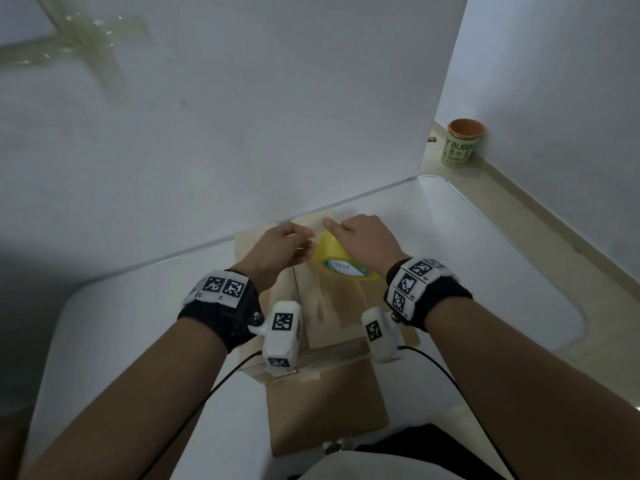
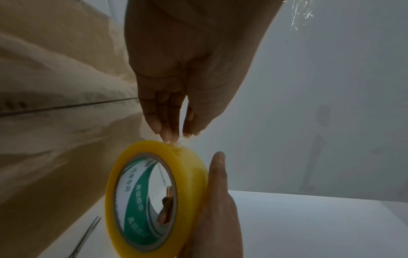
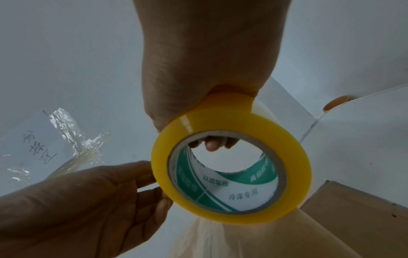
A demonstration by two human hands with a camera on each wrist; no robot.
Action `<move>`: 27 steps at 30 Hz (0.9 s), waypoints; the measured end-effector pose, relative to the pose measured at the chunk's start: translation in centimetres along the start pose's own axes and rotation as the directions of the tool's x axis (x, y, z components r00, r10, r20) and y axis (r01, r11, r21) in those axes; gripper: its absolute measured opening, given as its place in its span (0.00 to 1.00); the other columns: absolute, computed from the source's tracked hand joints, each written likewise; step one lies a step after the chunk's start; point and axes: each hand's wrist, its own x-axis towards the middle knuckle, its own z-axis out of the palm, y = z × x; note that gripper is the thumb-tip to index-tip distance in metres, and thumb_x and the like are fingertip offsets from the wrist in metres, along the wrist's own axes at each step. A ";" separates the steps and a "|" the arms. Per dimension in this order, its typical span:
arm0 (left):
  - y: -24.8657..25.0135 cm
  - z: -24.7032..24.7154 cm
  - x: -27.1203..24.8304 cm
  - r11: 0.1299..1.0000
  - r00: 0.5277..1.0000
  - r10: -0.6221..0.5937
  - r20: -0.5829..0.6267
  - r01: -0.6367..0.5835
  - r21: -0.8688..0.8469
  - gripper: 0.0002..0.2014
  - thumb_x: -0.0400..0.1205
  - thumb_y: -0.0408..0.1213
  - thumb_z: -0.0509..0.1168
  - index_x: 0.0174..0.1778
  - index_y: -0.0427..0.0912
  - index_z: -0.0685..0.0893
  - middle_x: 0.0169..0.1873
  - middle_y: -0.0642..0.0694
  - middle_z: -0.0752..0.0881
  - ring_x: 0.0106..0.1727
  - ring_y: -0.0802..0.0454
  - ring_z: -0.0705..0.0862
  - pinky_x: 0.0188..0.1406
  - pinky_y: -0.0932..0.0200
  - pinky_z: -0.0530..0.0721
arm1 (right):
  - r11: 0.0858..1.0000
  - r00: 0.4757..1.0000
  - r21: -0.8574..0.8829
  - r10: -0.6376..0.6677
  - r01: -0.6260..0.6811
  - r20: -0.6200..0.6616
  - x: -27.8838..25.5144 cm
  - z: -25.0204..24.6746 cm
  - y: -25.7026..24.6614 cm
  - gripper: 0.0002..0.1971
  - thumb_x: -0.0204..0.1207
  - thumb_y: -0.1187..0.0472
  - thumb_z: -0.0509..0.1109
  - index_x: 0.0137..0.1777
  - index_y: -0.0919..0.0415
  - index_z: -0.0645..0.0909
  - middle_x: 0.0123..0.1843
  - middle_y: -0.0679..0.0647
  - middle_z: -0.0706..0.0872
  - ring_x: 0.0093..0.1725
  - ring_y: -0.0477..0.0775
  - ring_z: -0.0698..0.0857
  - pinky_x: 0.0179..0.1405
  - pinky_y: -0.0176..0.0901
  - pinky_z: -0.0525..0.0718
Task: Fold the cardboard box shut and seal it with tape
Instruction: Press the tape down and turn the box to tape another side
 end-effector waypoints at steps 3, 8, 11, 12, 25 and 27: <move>0.2 -0.1 -0.6 0.999 0.999 -0.033 0.029 0.032 0.013 0.15 0.82 0.51 0.67 0.48 0.41 0.79 0.36 0.45 0.85 0.35 0.52 0.82 0.40 0.60 0.84 | 1.000 1.000 0.006 0.018 -0.019 0.022 -0.5 0.1 -0.6 0.32 0.82 0.36 0.51 0.21 0.55 0.63 0.22 0.51 0.70 0.25 0.51 0.72 0.29 0.45 0.66; -0.2 -0.1 -0.8 0.996 0.999 -0.053 0.004 0.053 0.066 0.09 0.79 0.37 0.73 0.46 0.41 0.78 0.37 0.42 0.84 0.34 0.52 0.83 0.39 0.61 0.85 | 0.997 0.998 -0.069 0.044 -0.041 0.048 -0.8 1.2 -0.6 0.31 0.79 0.31 0.47 0.21 0.50 0.63 0.26 0.50 0.72 0.30 0.56 0.77 0.40 0.51 0.77; -0.3 -0.2 -1.1 0.997 0.999 -0.033 -0.033 0.035 0.072 0.08 0.79 0.31 0.72 0.47 0.40 0.78 0.39 0.39 0.85 0.35 0.51 0.84 0.40 0.60 0.88 | 0.994 0.998 -0.108 0.035 -0.029 0.050 -0.9 1.5 -0.6 0.31 0.79 0.31 0.49 0.22 0.51 0.63 0.26 0.50 0.72 0.32 0.57 0.78 0.40 0.51 0.77; -0.2 -0.2 -1.3 0.997 0.999 -0.024 -0.034 0.027 0.070 0.07 0.79 0.28 0.71 0.47 0.39 0.78 0.39 0.38 0.84 0.36 0.50 0.85 0.39 0.61 0.89 | 0.994 0.998 -0.103 0.028 -0.023 0.048 -1.0 1.5 -0.7 0.31 0.79 0.32 0.50 0.21 0.52 0.63 0.25 0.50 0.72 0.32 0.57 0.78 0.37 0.49 0.75; -0.5 0.3 -1.8 0.996 0.989 -0.053 -0.136 0.062 0.061 0.16 0.82 0.44 0.69 0.53 0.34 0.79 0.39 0.42 0.82 0.36 0.51 0.84 0.38 0.62 0.88 | 0.997 1.000 -0.070 -0.024 0.023 -0.007 -1.5 1.6 0.1 0.31 0.80 0.35 0.54 0.23 0.57 0.65 0.24 0.51 0.72 0.28 0.54 0.76 0.32 0.47 0.71; -0.7 0.7 -1.9 0.987 0.993 -0.016 -0.118 0.035 0.156 0.17 0.80 0.48 0.70 0.49 0.34 0.83 0.36 0.44 0.83 0.35 0.54 0.82 0.36 0.65 0.86 | 0.996 1.000 -0.085 -0.019 0.017 -0.019 -1.2 1.8 0.1 0.31 0.80 0.34 0.53 0.24 0.57 0.68 0.25 0.51 0.73 0.31 0.57 0.79 0.34 0.50 0.75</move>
